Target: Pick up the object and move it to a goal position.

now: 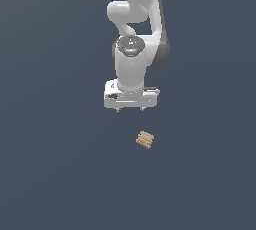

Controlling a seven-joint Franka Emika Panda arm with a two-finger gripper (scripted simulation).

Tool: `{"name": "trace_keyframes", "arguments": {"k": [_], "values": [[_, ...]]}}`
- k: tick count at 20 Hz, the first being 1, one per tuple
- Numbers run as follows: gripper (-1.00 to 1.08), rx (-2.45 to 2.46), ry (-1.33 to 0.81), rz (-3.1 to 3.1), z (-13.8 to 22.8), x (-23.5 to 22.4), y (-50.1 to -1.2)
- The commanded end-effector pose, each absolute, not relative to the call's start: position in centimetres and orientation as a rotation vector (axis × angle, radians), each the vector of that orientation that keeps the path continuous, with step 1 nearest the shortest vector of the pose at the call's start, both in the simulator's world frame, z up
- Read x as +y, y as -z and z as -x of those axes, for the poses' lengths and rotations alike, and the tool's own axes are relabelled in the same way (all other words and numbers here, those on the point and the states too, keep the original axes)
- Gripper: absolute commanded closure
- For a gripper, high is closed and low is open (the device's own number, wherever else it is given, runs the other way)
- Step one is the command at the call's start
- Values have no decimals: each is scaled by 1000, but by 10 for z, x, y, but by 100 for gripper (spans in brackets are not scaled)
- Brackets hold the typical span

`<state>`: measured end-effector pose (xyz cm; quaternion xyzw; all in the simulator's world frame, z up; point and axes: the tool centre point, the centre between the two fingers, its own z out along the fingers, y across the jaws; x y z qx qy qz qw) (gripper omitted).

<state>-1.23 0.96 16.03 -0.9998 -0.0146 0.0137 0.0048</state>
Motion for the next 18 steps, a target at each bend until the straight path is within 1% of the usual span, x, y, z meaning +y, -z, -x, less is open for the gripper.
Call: {"name": "trace_keyframes", "arguments": {"k": [1,18], "values": [[-92,-46,-43,3131,12,10,-160],[-92,-55,-59,3148,8,5,-154]]}}
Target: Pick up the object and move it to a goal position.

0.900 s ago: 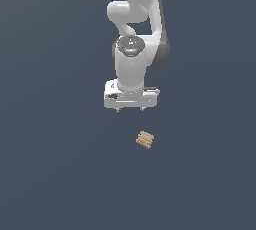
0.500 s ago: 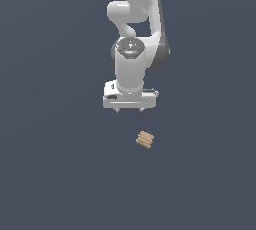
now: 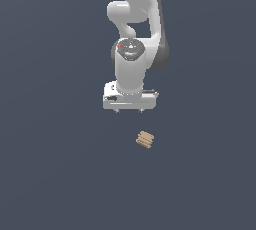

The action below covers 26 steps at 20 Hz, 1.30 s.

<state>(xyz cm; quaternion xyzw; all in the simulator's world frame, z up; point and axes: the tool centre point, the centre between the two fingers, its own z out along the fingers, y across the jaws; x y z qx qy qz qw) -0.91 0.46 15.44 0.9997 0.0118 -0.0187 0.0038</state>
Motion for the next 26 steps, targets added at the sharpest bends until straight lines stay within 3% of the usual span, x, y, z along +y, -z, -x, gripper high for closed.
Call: {"name": "trace_keyframes", "arguments": {"k": [1,26], "values": [[-92,73,59,-3132,7,6,-153],[-92,1106,34,-2931,-41,52,-112]]}}
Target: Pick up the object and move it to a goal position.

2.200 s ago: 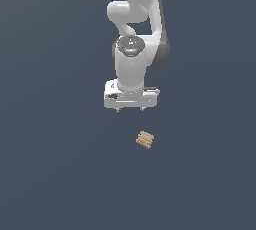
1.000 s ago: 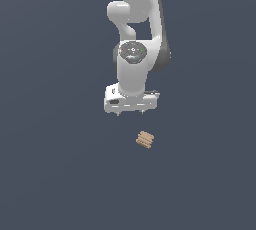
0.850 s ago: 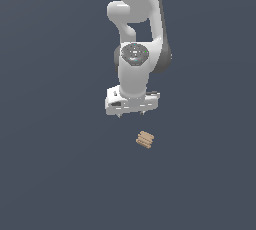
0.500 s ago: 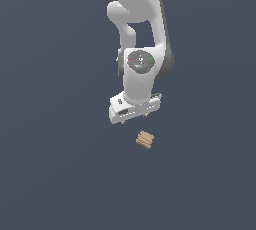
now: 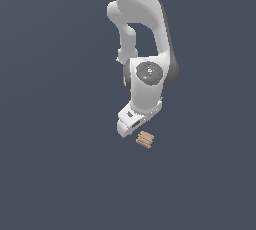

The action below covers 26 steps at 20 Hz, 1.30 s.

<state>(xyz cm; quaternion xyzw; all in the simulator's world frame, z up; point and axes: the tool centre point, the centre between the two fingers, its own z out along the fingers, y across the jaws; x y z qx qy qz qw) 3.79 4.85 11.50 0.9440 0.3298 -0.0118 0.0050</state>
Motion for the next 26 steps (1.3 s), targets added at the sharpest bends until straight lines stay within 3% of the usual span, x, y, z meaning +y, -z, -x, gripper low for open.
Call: {"name": "trace_keyframes", "arguments": {"k": [1,13,26], "values": [[-92,1152,32,-2914,-43,54,-110],[-92,1554,7,-2728,-61,74,-92],[-92,1633,1,-2684,-65,78,-85]]}}
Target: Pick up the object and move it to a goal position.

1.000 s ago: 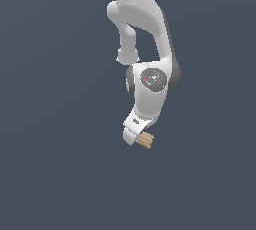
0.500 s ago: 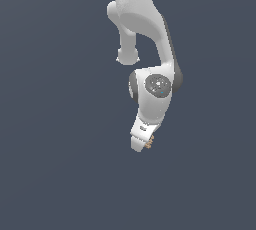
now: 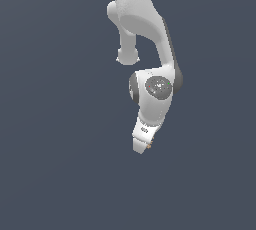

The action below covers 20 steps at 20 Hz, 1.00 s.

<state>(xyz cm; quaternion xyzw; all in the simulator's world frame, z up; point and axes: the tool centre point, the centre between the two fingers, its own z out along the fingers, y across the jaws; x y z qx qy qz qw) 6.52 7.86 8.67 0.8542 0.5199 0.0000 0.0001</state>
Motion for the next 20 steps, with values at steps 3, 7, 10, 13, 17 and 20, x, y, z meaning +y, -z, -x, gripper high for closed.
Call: {"name": "trace_keyframes", "arguments": {"k": [3,7,10,13,17,20], "values": [[-92,1635,1,-2682,-65,79,-74],[-92,1639,0,-2680,-64,79,-52],[-92,1640,0,-2679,-64,79,-41],[-92,1640,0,-2679,-65,79,-37],[108,1640,0,-2679,-65,79,-38],[108,1640,0,-2679,-65,79,-38]]}}
